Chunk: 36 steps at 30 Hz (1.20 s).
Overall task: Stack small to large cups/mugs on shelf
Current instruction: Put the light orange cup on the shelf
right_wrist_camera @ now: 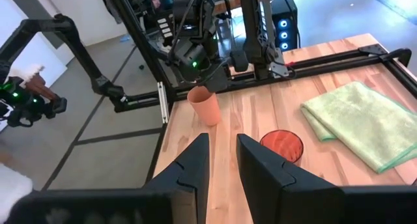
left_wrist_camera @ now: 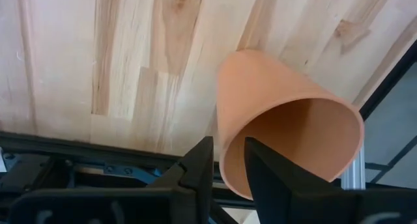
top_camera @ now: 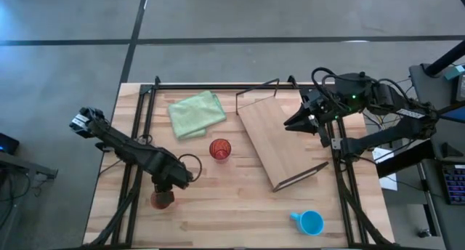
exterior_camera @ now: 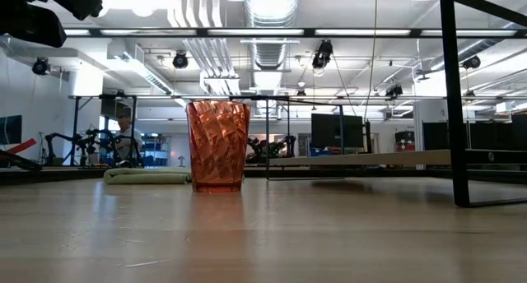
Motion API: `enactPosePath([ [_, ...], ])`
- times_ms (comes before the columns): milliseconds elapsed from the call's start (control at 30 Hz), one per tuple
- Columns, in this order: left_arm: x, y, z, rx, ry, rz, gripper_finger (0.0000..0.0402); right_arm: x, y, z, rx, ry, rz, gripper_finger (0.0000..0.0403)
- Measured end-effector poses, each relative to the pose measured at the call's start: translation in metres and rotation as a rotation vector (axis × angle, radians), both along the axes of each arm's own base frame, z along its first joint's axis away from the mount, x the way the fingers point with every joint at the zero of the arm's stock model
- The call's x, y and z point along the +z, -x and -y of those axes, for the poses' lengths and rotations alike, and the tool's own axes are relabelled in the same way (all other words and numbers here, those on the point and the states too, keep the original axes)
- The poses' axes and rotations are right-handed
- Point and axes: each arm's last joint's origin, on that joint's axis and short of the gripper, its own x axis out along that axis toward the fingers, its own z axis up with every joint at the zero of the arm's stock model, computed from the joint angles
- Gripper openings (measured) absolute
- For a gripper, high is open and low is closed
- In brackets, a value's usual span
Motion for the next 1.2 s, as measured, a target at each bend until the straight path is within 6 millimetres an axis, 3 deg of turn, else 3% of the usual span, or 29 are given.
enactPosePath([
  [267,-0.003,0.000,0.000,-0.001,-0.005,-0.002,0.0073,0.000,-0.001,0.000,-0.003,0.001,-0.001,0.0073],
  [567,-0.021,-0.005,0.000,-0.005,-0.085,0.009,0.0072,0.000,-0.001,0.000,-0.003,0.001,-0.001,0.0073],
  [767,-0.028,-0.006,0.001,-0.036,-0.092,-0.015,0.0014,0.000,-0.001,0.000,-0.003,0.001,-0.001,0.0073],
  [967,-0.010,-0.011,0.002,-0.044,-0.070,0.046,0.0001,0.000,-0.001,0.000,-0.003,0.002,0.000,0.0073],
  [1200,0.042,-0.026,-0.004,-0.003,-0.079,0.205,0.0001,0.000,-0.001,0.000,-0.003,0.005,0.006,0.0073],
])
